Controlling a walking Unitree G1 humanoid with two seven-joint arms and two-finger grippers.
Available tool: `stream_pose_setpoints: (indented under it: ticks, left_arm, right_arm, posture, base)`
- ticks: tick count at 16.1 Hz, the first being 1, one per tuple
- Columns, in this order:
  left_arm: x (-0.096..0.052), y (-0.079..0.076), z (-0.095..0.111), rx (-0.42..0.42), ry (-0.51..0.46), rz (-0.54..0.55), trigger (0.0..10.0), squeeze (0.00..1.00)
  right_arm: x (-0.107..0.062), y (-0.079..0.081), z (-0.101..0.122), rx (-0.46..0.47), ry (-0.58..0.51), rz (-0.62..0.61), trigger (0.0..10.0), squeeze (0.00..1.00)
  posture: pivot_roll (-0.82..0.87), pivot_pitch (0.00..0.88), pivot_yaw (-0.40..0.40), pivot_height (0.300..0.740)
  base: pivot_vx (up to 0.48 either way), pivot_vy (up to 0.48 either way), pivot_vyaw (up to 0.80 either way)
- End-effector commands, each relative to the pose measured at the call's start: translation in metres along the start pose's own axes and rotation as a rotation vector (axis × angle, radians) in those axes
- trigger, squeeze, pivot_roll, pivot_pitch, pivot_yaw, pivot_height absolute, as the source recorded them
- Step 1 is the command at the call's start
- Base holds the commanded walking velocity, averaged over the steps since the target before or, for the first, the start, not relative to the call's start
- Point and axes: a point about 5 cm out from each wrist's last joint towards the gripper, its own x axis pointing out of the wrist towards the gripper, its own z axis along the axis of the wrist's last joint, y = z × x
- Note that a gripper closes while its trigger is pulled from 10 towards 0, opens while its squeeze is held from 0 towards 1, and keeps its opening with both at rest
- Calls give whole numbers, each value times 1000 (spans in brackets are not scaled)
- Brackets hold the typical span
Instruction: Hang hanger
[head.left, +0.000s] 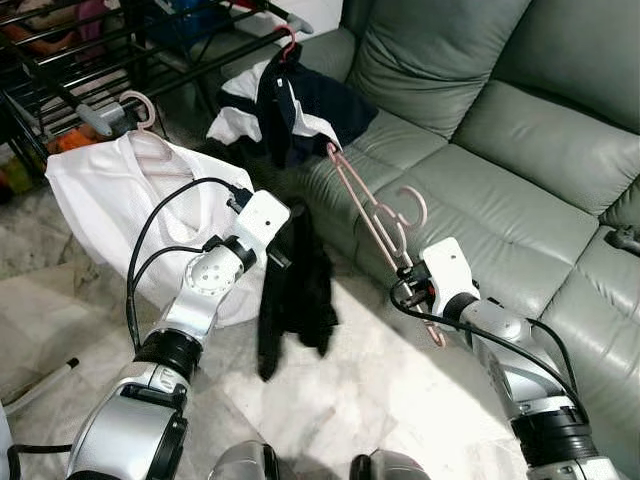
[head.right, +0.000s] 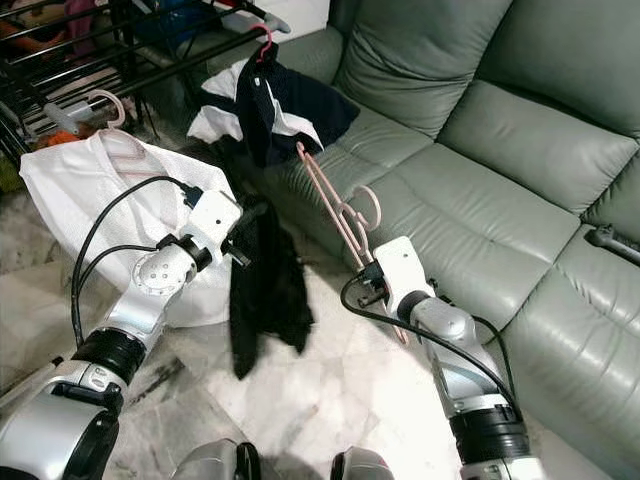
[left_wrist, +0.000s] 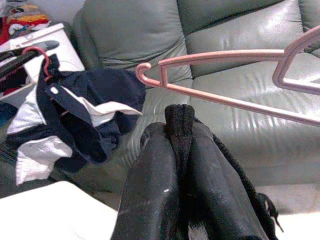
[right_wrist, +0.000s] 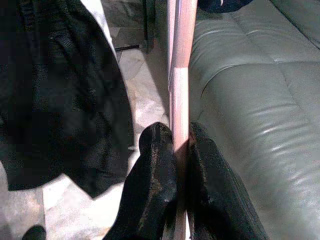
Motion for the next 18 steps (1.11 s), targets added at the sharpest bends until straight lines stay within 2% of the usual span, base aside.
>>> stream_pose_setpoints:
  ticks: [1, 18]
  left_arm:
    - [1, 2, 9, 4, -43, 4, 10000, 0]
    - [-1, -9, 5, -6, -33, -55, 10000, 0]
  right_arm:
    - [-1, 1, 3, -11, -15, 5, 10000, 0]
    - [1, 7, -4, -29, 7, 8, 10000, 0]
  posture:
    - [-44, 68, -11, 740]
    - [-44, 69, -13, 740]
  base:
    - [300, 0, 0]
    - [315, 0, 0]
